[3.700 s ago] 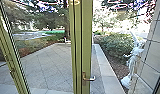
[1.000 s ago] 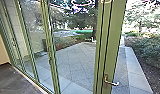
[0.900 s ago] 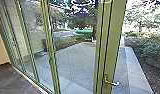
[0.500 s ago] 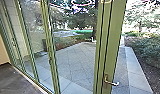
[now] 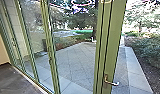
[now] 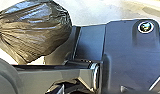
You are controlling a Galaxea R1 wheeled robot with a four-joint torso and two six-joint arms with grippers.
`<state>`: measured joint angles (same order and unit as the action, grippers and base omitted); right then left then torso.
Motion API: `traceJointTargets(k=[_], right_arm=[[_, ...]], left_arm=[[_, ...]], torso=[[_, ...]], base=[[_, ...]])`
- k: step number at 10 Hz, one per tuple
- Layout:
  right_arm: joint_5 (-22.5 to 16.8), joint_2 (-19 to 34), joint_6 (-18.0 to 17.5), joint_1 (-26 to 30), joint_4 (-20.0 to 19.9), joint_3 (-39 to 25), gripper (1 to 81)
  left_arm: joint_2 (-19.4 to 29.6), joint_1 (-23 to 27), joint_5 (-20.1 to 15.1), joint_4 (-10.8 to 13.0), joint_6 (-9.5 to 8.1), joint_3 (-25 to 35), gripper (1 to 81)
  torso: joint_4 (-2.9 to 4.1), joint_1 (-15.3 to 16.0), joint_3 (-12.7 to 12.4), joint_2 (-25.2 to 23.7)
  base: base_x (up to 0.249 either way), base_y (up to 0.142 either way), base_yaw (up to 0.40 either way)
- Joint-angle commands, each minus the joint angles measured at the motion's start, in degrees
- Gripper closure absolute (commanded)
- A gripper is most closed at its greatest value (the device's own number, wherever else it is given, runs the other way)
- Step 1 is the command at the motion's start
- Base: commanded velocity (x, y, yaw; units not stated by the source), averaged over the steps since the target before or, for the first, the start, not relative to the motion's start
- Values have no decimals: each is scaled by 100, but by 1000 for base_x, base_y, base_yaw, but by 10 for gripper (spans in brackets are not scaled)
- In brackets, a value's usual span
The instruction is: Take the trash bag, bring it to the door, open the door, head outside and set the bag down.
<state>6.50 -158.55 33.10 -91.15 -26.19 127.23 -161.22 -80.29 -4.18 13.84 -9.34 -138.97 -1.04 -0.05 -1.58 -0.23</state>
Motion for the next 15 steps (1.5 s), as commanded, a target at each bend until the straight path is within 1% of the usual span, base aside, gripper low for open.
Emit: traceJointTargets(k=[1, 3, 5, 7, 8, 9, 12, 13, 15], right_arm=[[1, 1288, -23, 83, 8, -1729, 10], [255, 2102, -14, 110, 17, -2814, 10], [256, 2753, -5, 241, 43, -3747, 10], [256, 3288, -5, 434, 43, -4475, 10], [247, 3622, -5, 574, 52, -4889, 10], [238, 3846, 4, 732, 61, -5174, 10], [194, 4733, 4, 1250, 78, -6124, 10], [176, 5023, -5, 1454, 78, -6431, 10], [12, 5574, -5, 2023, 26, -7025, 10]], left_arm=[[371, 254, -215, -65, -33, 485, 811], [380, 237, -215, -56, -33, 485, 811], [293, 237, -223, -48, -25, 485, 811], [239, 237, -223, -48, -24, 467, 811], [230, 237, -223, -48, -16, 467, 811], [221, 237, -223, -48, -15, 467, 811], [160, 237, -223, -30, -15, 459, 811], [134, 237, -215, -21, -15, 459, 811], [108, 237, -198, -13, -15, 450, 811]], torso=[[0, 5, 0, 0], [0, 5, 0, 0], [0, 5, 0, 0], [0, 5, 0, 0], [0, 5, 0, 0], [0, 5, 0, 0], [0, 5, 0, 0], [0, 5, 0, 0], [0, 5, 0, 0]], base=[[0, 0, 0], [0, 0, 0], [0, 0, 0], [0, 0, 0], [0, 0, 0], [0, 0, 0], [0, 0, 0], [0, 0, 0], [0, 0, 0]])
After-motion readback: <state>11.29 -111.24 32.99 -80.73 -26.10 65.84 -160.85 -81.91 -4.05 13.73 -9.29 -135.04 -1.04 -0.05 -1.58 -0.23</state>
